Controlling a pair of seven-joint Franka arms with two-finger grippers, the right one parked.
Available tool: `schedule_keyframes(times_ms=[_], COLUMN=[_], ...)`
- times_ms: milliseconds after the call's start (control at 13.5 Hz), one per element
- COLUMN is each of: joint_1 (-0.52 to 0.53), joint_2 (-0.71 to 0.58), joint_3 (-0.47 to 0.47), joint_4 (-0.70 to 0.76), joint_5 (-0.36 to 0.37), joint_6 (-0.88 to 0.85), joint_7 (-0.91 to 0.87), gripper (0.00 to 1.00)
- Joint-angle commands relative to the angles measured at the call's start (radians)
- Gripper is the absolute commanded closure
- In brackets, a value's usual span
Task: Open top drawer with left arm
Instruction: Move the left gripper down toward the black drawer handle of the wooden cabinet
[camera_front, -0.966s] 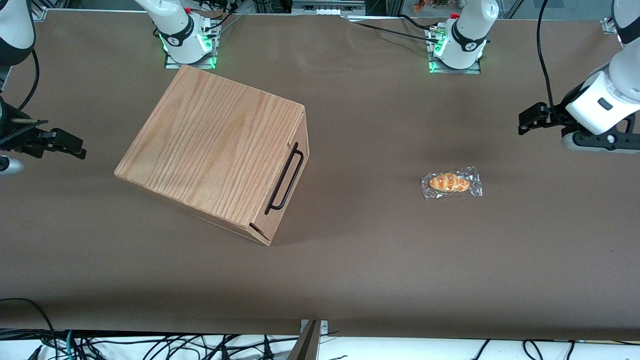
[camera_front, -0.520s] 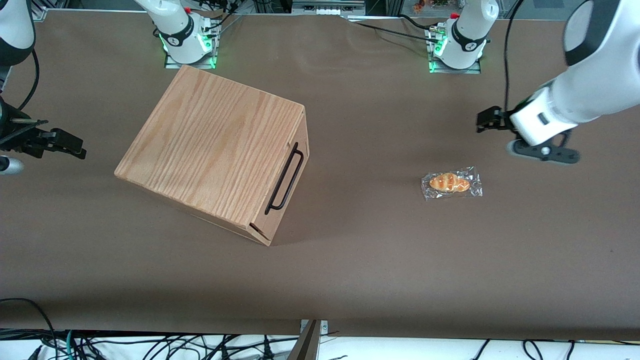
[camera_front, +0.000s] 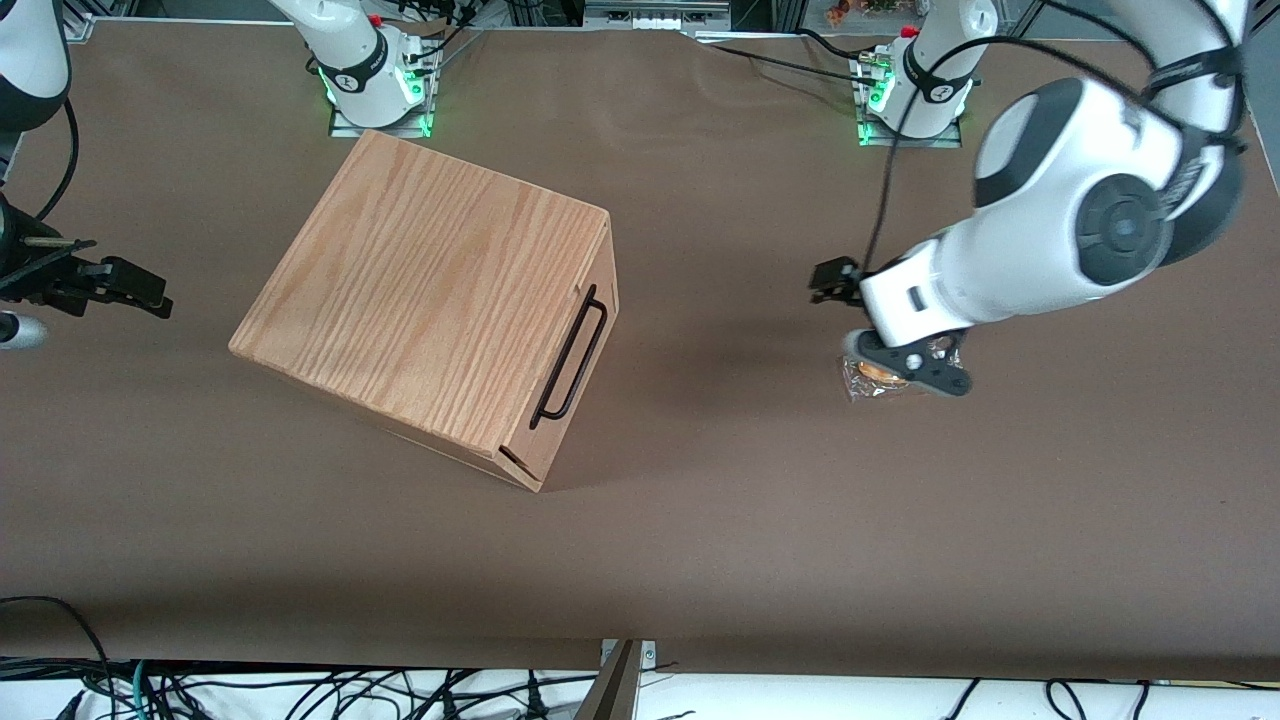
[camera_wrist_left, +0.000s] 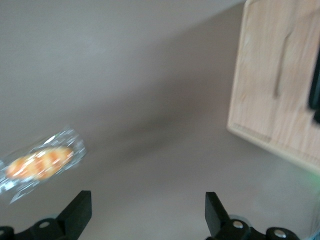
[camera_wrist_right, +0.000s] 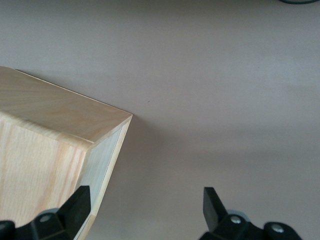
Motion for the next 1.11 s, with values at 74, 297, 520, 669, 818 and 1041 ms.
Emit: schedule_keyframes(times_ms=[74, 297, 520, 669, 818, 1041], joint_1=[-0.152, -0.218, -0.244, -0.244, -0.244, -0.261], joint_2=[0.086, 0.146, 0.17, 0.169, 0.169, 0.183], joint_3=[0.003, 0.001, 0.001, 0.001, 0.001, 0.001], joint_4=[0.058, 0.061, 0.061, 0.061, 0.061, 0.057], joint_5=[-0.014, -0.015, -0.023, -0.052, -0.055, -0.053], joint_6=[0.194, 0.358, 0.426, 0.426, 0.426, 0.484], joint_7=[-0.214, -0.245, -0.245, -0.243, -0.237, -0.236], gripper=[0.0, 0.0, 0.0, 0.0, 0.0, 0.0])
